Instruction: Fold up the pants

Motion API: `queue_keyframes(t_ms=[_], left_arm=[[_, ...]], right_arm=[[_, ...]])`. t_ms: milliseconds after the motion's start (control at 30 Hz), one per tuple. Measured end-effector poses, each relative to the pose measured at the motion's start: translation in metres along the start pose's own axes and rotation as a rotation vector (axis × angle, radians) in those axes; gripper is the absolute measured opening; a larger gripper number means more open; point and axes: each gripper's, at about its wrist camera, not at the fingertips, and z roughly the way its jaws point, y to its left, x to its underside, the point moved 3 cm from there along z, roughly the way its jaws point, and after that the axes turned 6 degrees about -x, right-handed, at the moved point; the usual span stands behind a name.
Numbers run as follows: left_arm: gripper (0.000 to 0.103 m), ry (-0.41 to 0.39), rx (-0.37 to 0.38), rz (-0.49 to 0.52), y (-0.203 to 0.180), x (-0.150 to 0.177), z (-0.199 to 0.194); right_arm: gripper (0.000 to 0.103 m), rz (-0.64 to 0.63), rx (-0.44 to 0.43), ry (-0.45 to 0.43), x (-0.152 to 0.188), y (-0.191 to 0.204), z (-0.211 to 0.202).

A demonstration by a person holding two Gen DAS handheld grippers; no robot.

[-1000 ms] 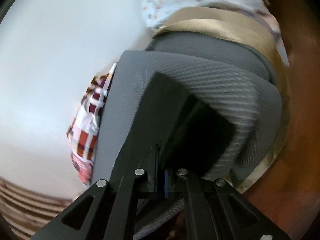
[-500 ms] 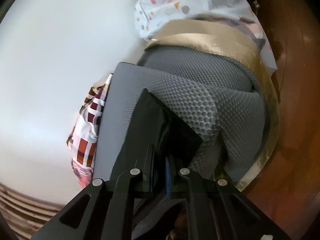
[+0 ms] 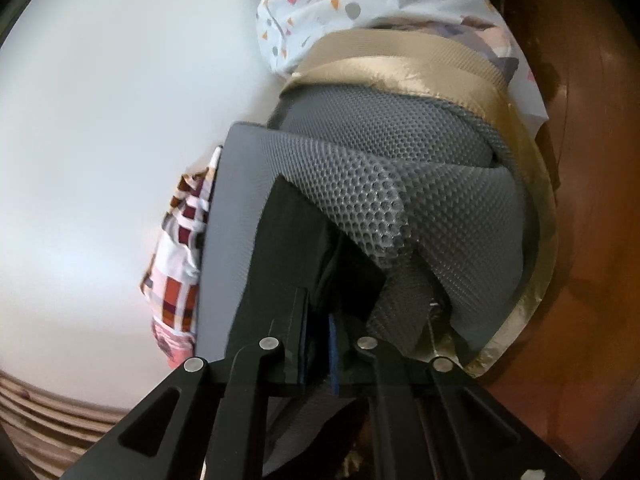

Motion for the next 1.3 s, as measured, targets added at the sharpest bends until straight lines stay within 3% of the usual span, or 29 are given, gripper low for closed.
queue_keyframes(t_ms=[133,167,233,333,433,467,533,567,767,833,933,1000,1067,1133,1200,1300], left_arm=[[0.09,0.0,-0.004,-0.001,-0.001,0.0,0.0],[0.091,0.0,-0.002,-0.001,0.0,0.0,0.0],[0.094,0.0,-0.004,0.0,0.0,0.0,0.0],[0.094,0.001,-0.007,0.002,-0.001,0.001,0.0],[0.094,0.001,-0.006,0.005,-0.002,0.0,0.001],[0.095,0.001,-0.008,0.002,-0.003,0.0,0.001],[0.095,0.0,-0.009,0.001,-0.003,0.0,0.001],[0.095,-0.001,-0.008,0.001,-0.003,0.0,0.001],[0.095,-0.028,-0.021,0.003,-0.008,0.002,-0.001],[0.095,-0.051,-0.03,-0.009,-0.006,0.002,-0.007],[0.095,-0.121,-0.01,-0.061,0.006,-0.001,-0.03],[0.095,-0.159,0.005,-0.117,0.02,-0.006,-0.045],[0.095,-0.171,0.025,-0.175,0.041,-0.01,-0.054],[0.095,-0.151,-0.015,-0.226,0.069,-0.013,-0.055],[0.095,-0.137,-0.069,-0.282,0.099,-0.012,-0.054],[0.095,-0.131,-0.09,-0.373,0.144,-0.003,-0.051]], right_arm=[[0.018,0.031,0.047,-0.07,-0.007,-0.012,-0.027],[0.021,0.031,0.063,-0.062,-0.007,-0.014,-0.029],[0.038,0.037,0.07,-0.044,-0.006,-0.017,-0.026],[0.041,0.03,0.067,-0.025,-0.003,-0.013,-0.015],[0.041,0.015,0.071,-0.008,0.0,-0.008,-0.004],[0.037,-0.008,0.07,-0.001,0.002,-0.002,-0.002],[0.02,-0.061,0.108,0.023,0.004,0.008,0.003],[0.017,-0.084,0.117,0.035,0.005,0.012,0.005],[0.016,-0.145,0.067,0.032,0.004,0.029,0.007],[0.021,-0.169,0.088,0.044,0.003,0.031,0.011],[0.036,-0.135,0.064,0.054,0.002,0.027,0.018],[0.039,-0.136,0.044,0.051,0.002,0.031,0.024],[0.046,-0.159,0.067,0.062,0.004,0.037,0.032],[0.048,-0.168,0.077,0.074,0.005,0.039,0.04],[0.045,-0.193,0.097,0.07,0.006,0.042,0.044],[0.016,-0.231,0.132,0.082,0.008,0.044,0.047]])
